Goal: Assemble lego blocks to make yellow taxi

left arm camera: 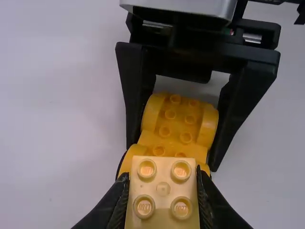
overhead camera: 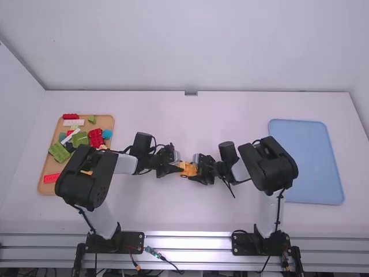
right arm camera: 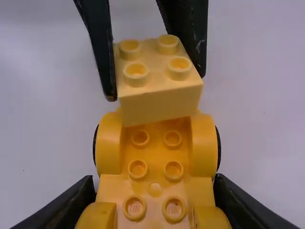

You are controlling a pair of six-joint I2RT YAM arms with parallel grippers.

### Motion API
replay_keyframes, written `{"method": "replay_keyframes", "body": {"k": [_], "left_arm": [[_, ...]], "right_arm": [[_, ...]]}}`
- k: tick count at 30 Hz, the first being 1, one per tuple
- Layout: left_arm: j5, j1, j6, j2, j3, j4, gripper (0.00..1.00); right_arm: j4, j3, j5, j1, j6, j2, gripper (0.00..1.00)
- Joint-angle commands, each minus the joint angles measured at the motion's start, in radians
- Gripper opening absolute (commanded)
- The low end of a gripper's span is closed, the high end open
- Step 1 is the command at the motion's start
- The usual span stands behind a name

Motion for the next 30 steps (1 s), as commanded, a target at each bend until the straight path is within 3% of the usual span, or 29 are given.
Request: {"method": "replay_keyframes", "body": {"k": [1,11,30], "left_arm": [[0.010,-0.006,0.016,-0.010,-0.002,-0.013,0.02],[0.010,-0.050,0.076,-0.010,-0.002,-0.032,0.02],[-0.076,-0.102,0.108,-0.010,-0.002,-0.027,0.02]], "right_arm": [[-0.040,0.017,-0.041,-0.002,-0.053,0.016,0.61],[-0.276,0.110,-0.058,-0.002,-0.189,0.016,0.54],[-0.266,0.090,-0.102,-0.002,-0.240,0.016,0.55]]}}
